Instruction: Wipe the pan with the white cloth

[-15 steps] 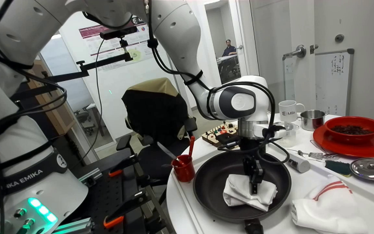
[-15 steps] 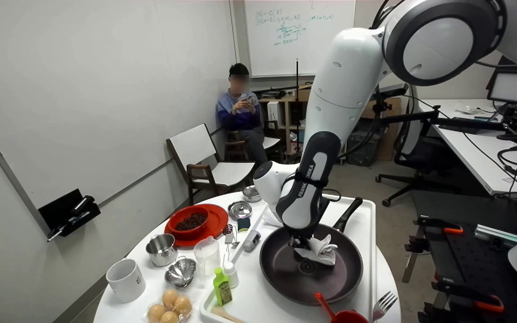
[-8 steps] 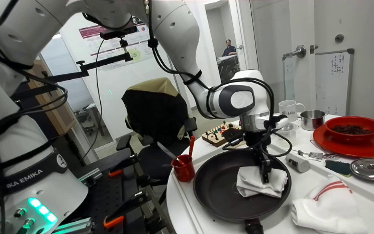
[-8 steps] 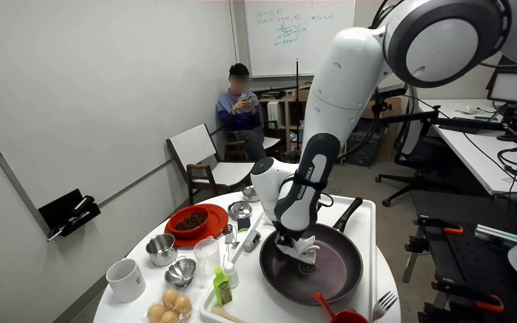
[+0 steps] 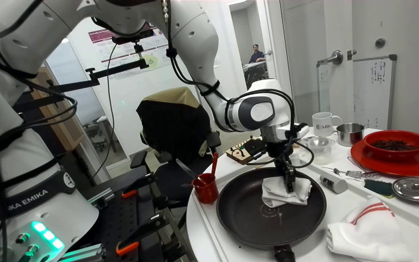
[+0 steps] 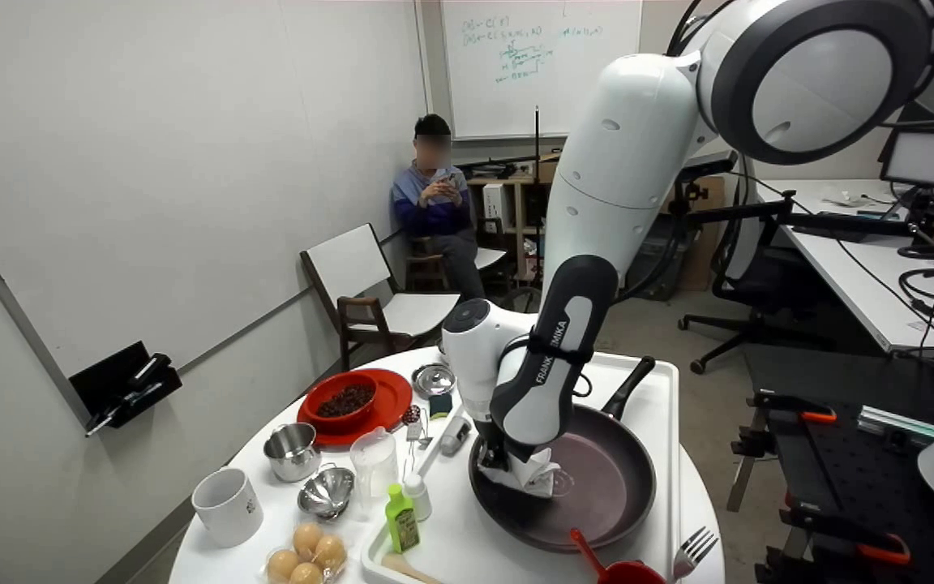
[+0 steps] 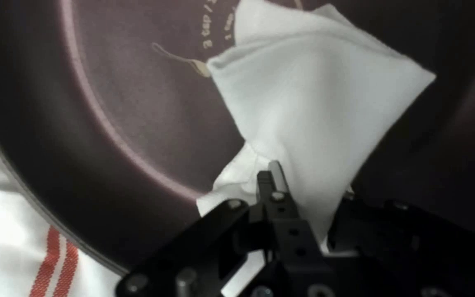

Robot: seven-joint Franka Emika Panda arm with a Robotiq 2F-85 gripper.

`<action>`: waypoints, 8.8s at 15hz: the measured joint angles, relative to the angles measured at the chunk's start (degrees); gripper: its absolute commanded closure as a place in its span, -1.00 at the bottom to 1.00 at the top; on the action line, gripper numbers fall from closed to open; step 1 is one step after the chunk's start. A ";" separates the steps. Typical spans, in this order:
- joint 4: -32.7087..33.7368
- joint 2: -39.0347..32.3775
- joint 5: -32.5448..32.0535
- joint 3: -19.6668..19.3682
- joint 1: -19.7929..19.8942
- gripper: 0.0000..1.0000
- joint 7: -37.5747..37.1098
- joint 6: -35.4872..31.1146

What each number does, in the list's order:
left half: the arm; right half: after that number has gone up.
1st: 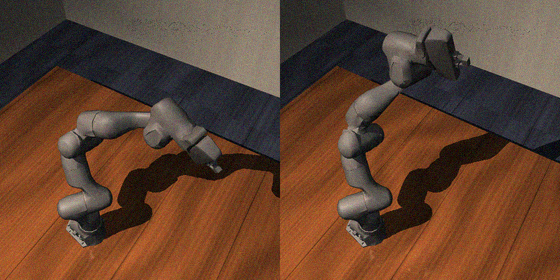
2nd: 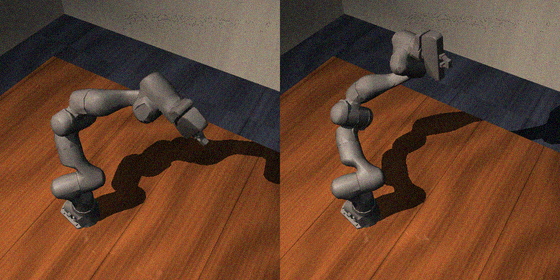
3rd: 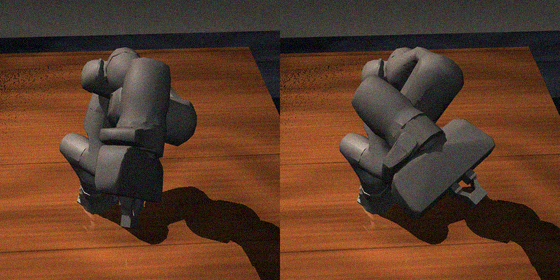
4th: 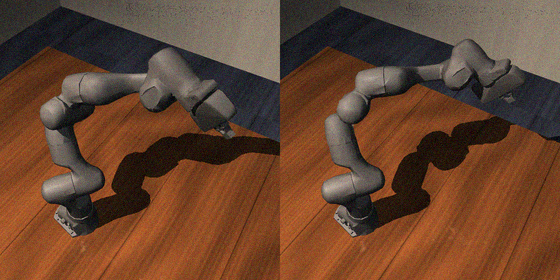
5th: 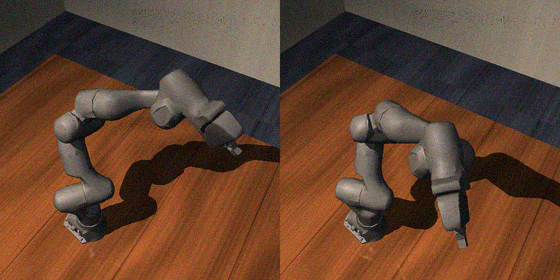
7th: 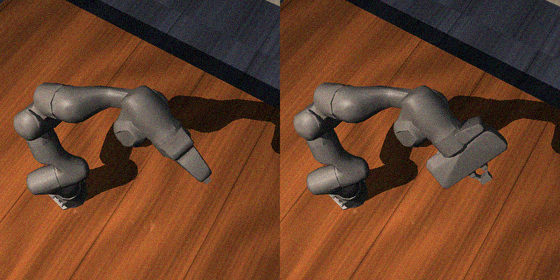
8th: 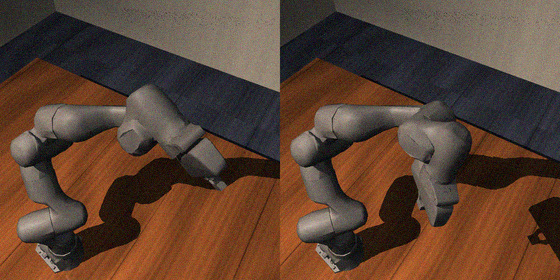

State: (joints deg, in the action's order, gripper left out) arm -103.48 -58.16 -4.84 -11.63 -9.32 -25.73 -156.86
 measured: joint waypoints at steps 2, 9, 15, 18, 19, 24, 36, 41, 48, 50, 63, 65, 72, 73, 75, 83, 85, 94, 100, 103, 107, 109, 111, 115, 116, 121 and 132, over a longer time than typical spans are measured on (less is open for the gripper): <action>0.01 -0.18 0.06 0.83 -0.63 0.82 0.04 -0.91; 0.04 -0.05 0.29 4.34 -1.04 0.82 3.18 -1.16; 0.16 1.49 2.84 14.29 7.63 0.82 17.53 9.63; 0.47 1.50 4.52 16.79 10.96 0.82 22.95 18.02; 0.64 1.49 5.06 17.01 11.67 0.82 24.06 20.98; 0.70 1.50 5.81 15.10 12.95 0.82 24.89 23.24; 0.70 1.43 5.46 7.71 11.88 0.82 21.87 11.41; 0.18 1.03 3.55 3.28 7.51 0.82 18.46 7.35; -2.52 1.02 -1.01 -3.30 1.23 0.82 13.13 7.32; -3.37 1.02 -1.81 -4.39 0.55 0.82 12.20 7.32; -5.01 1.34 -4.82 -0.27 0.06 0.82 12.89 22.29; -4.74 1.34 -4.82 1.07 0.07 0.82 13.02 24.17; -3.74 1.32 -4.82 4.17 0.01 0.82 13.02 26.55; -3.60 1.32 -4.82 4.50 -0.02 0.82 13.02 26.61; -3.35 1.32 -4.82 5.07 -0.15 0.82 13.02 26.61; -1.60 1.30 -4.81 7.95 -1.36 0.82 13.00 25.96; -1.33 1.30 -4.80 8.45 -1.74 0.82 13.00 24.92; -0.55 1.36 -4.65 9.44 -2.18 0.82 13.00 17.63; 0.38 1.33 -4.32 9.43 -2.14 0.82 13.00 11.18; 0.99 1.26 -3.89 9.14 -2.01 0.82 12.95 8.28; 1.63 1.22 -3.45 7.83 -1.63 0.82 12.68 5.02; 1.73 1.20 -3.40 6.47 -1.46 0.82 12.34 3.81; 1.74 1.08 -3.35 4.84 -1.15 0.82 11.97 3.13; 1.74 0.22 -3.30 1.52 -0.19 0.82 10.63 2.94; 1.75 -0.13 -3.30 0.75 -0.04 0.82 10.09 2.85; 1.89 -1.63 -2.11 -1.72 0.37 0.82 6.61 1.28; -0.68 -0.19 -1.85 2.52 -2.71 0.82 9.20 -1.90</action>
State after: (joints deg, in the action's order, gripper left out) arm -104.16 -58.35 -6.70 -9.11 -12.03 -16.53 -158.75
